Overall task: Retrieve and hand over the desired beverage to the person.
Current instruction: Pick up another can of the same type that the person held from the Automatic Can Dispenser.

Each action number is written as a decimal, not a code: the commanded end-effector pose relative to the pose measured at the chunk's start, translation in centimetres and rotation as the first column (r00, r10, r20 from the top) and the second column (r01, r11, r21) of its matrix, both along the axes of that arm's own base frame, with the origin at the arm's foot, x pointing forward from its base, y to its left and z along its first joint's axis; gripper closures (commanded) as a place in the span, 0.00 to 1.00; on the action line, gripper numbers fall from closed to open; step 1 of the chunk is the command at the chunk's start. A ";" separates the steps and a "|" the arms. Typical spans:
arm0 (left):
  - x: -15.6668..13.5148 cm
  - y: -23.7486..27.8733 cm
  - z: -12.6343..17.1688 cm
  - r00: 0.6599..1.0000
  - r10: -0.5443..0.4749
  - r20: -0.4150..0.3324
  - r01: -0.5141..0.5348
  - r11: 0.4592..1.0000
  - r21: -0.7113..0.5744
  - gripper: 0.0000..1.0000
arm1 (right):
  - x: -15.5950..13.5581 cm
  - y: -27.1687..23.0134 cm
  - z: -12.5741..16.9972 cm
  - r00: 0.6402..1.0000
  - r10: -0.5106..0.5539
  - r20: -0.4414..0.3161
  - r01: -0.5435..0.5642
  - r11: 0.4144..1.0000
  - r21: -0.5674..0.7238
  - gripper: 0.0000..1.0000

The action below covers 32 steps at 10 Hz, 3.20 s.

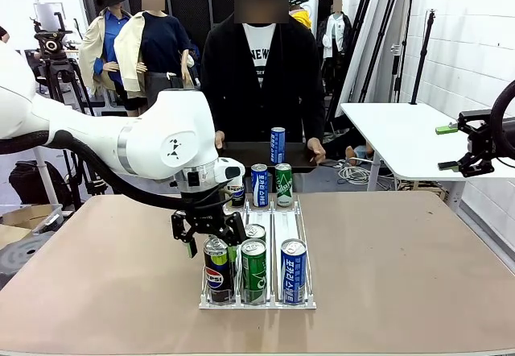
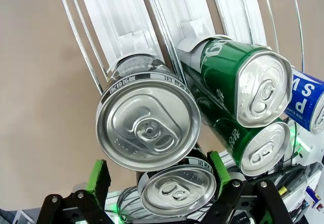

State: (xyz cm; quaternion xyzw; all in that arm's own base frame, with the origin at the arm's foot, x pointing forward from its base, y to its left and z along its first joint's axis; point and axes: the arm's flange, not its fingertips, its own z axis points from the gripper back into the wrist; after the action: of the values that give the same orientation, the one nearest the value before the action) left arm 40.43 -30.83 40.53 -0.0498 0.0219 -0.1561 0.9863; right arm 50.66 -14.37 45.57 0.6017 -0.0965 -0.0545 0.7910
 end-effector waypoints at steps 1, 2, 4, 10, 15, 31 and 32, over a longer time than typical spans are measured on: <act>-0.1 -0.3 -0.4 1.000 -0.029 0.009 0.029 1.000 -0.005 0.12 | 0.0 0.1 -0.1 1.000 -0.002 0.006 0.002 1.000 -0.012 0.00; -0.1 -0.5 -0.5 0.999 -0.029 0.026 0.029 1.000 -0.002 0.31 | 0.0 0.1 -0.1 1.000 -0.002 0.006 0.002 1.000 -0.012 0.00; 0.0 -0.7 -0.8 0.998 -0.042 0.052 0.042 0.999 -0.004 0.71 | 0.0 0.1 -0.1 1.000 -0.002 0.006 0.002 1.000 -0.012 0.00; -0.3 -1.1 0.1 0.999 -0.034 0.036 0.034 0.999 -0.002 1.00 | 0.0 0.1 -0.1 1.000 -0.002 0.006 0.002 1.000 -0.012 0.00; -0.2 -1.4 1.3 0.999 -0.024 0.044 0.023 1.000 0.010 1.00 | 0.0 0.1 -0.1 1.000 -0.002 0.006 0.002 1.000 -0.012 0.00; -1.0 2.7 24.4 0.989 0.087 0.124 -0.100 0.989 0.110 1.00 | 0.0 0.1 -0.1 1.000 -0.002 0.006 0.002 1.000 -0.012 0.00; -0.2 5.2 25.5 0.989 0.083 0.124 -0.095 0.990 0.100 1.00 | 0.0 0.1 -0.1 1.000 -0.002 0.006 0.002 1.000 -0.012 0.00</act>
State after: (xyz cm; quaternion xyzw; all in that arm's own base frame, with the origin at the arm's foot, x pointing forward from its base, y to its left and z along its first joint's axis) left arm 39.17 -27.28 64.11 0.0081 -0.0308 -0.1043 0.9940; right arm 50.64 -14.43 45.57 0.6016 -0.0969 -0.0549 0.7910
